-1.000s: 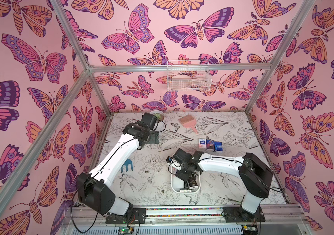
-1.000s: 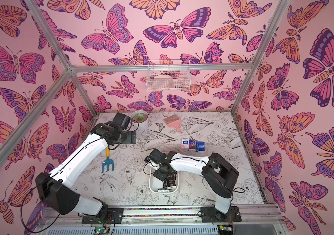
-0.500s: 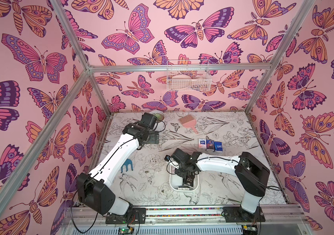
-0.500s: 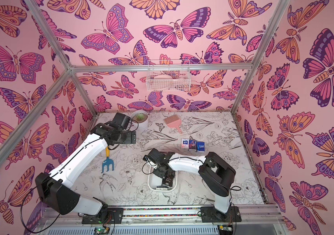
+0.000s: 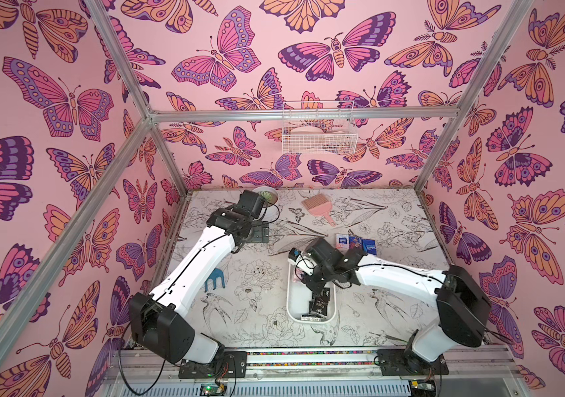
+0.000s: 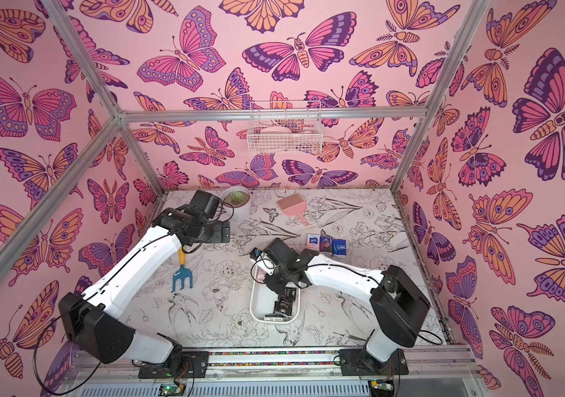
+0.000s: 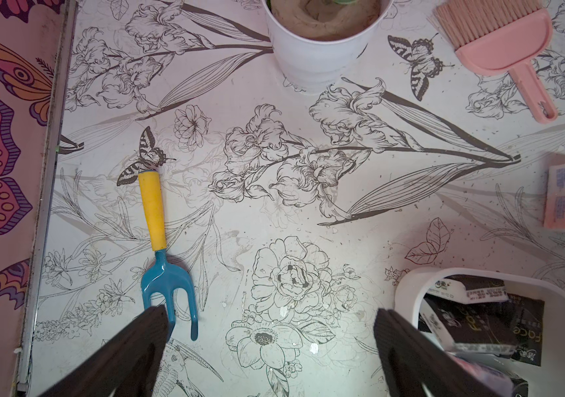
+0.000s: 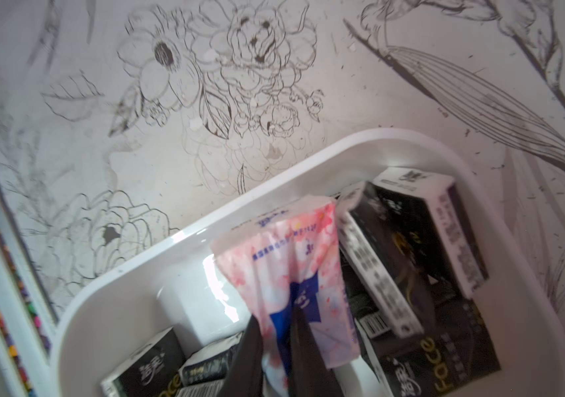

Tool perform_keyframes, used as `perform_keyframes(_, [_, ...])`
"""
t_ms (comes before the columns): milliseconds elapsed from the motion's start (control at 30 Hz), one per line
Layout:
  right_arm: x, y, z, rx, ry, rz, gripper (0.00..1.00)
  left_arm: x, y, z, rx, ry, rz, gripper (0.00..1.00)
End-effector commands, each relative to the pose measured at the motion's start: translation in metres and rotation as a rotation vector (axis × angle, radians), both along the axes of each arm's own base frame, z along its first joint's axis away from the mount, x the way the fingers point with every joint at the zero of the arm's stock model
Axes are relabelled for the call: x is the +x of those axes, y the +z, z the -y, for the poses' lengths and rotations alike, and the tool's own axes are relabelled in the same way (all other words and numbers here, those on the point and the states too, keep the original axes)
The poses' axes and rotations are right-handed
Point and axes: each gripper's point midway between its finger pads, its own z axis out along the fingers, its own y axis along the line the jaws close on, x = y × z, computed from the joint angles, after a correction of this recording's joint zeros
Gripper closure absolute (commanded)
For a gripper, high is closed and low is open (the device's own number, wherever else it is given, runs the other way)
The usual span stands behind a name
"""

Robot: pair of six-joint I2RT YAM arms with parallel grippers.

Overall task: Take the pocket tissues out of the storage box
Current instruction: Pick up the pocket tissues from the storage box, then place the pocket tissues at the center of the board.

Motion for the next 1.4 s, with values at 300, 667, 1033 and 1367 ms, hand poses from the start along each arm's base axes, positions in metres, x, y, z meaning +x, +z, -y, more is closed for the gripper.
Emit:
perform_keyframes(300, [0.07, 0.061, 0.082, 0.278, -0.41, -0.152, 0.91, 0.002, 0.012, -0.001, -0.007, 0.008, 0.02, 0.0])
perform_keyframes(667, [0.159, 0.03, 0.264, 0.024, -1.149, 0.094, 0.9, 0.004, 0.011, 0.004, -0.018, -0.008, 0.013, 0.0])
perform_keyframes(1033, [0.167, -0.03, 0.338, -0.19, -1.327, -0.013, 0.87, 0.005, 0.008, 0.005, -0.015, -0.01, 0.005, 0.0])
perform_keyframes(1367, [0.169, -0.076, 0.32, -0.201, -1.247, -0.184, 0.81, 0.006, 0.007, 0.003, -0.005, -0.012, 0.005, 0.0])
